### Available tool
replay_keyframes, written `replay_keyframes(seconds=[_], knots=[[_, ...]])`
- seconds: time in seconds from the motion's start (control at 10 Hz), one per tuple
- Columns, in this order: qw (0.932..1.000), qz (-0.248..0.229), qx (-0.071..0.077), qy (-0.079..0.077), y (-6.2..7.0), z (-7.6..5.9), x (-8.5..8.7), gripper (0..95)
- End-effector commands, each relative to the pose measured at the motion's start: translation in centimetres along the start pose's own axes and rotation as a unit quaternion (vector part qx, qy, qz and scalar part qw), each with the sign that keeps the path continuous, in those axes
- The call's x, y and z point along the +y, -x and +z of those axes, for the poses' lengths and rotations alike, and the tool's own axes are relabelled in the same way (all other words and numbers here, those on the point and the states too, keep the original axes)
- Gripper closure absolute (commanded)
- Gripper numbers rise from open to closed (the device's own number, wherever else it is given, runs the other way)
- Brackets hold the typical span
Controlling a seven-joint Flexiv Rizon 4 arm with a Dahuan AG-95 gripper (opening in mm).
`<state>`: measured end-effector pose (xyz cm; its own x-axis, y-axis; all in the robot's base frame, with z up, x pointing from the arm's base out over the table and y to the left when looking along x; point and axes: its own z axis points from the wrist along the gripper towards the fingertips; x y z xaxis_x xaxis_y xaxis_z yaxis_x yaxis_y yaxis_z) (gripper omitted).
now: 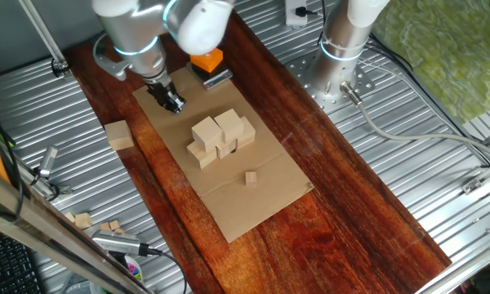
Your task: Stack the blocks into a pyramid shape
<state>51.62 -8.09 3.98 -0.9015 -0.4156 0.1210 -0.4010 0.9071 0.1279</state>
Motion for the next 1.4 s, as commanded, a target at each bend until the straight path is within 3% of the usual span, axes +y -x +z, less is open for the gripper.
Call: replay_keyframes(seconds=[0.1, 0.7, 1.2, 1.4], knots=[[1.0000, 0.000, 0.004, 0.006, -0.42, 0.43, -0.05, 95.0], [0.9996, 0.005, 0.008, 0.025, -0.48, 0.98, -0.05, 95.0], [0.9995, 0.018, 0.006, 0.024, -0.42, 1.06, 0.00, 95.0], [0.9994, 0.033, -0.006, 0.010, -0.42, 1.06, 0.00, 95.0]])
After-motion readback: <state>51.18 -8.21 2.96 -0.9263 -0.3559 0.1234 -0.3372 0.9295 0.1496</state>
